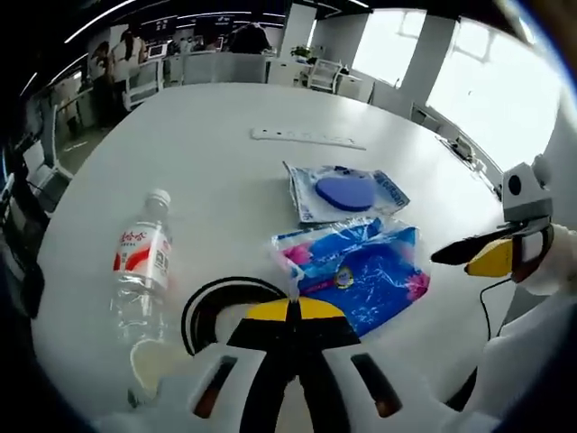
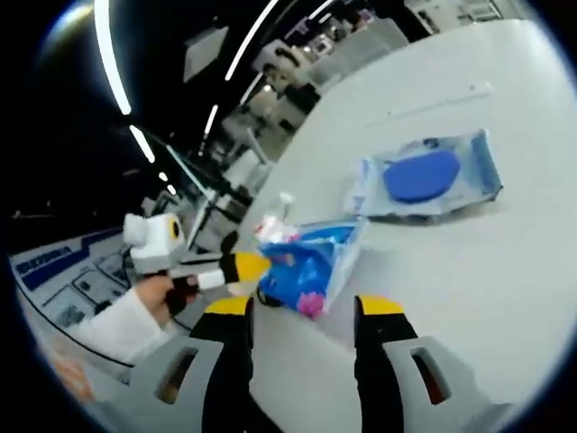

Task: Arrange the tabletop items into an orderly group along one side of the table until the central work area is clear of visible clutter.

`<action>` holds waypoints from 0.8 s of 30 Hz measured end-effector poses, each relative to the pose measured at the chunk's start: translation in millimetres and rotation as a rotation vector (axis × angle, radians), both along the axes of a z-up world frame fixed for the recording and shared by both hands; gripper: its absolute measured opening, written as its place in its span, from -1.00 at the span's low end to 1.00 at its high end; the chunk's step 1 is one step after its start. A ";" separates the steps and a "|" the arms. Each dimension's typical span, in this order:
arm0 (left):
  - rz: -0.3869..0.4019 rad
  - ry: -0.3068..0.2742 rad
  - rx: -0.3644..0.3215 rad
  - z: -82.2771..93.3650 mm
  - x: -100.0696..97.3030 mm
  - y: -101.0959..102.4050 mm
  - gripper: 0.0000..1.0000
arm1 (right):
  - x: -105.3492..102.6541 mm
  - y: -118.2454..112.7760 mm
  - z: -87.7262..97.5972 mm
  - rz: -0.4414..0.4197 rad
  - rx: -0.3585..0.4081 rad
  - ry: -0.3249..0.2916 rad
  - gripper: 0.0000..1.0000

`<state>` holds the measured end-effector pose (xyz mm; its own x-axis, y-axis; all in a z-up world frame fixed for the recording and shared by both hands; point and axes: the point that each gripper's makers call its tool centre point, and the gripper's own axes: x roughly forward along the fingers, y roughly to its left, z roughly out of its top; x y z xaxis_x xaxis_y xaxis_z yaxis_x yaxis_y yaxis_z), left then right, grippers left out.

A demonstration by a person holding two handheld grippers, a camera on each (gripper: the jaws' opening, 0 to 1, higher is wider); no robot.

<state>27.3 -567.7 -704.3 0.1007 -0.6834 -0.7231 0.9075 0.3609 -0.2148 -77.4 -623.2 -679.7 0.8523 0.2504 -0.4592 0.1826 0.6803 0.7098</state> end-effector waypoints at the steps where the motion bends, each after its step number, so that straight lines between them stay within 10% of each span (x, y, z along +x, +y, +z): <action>1: -0.008 0.006 -0.008 1.4 -4.8 -3.0 -1.00 | -0.4 -0.2 0.0 -0.001 -0.001 -0.002 -0.19; 10: -0.070 0.031 -0.033 -1.4 -32.7 -20.5 -1.00 | -30.5 -21.1 -14.0 -0.097 0.007 0.044 -0.94; 24: -0.157 0.063 -0.087 9.9 -83.5 -51.4 -1.00 | -83.7 -52.2 -15.8 -0.272 0.089 0.048 -1.00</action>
<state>-56.1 -619.1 -694.4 -0.0557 -0.7476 -0.6618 0.9352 0.1931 -0.2969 -161.1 -675.4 -695.5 0.8717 0.0562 -0.4869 0.3846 0.5374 0.7506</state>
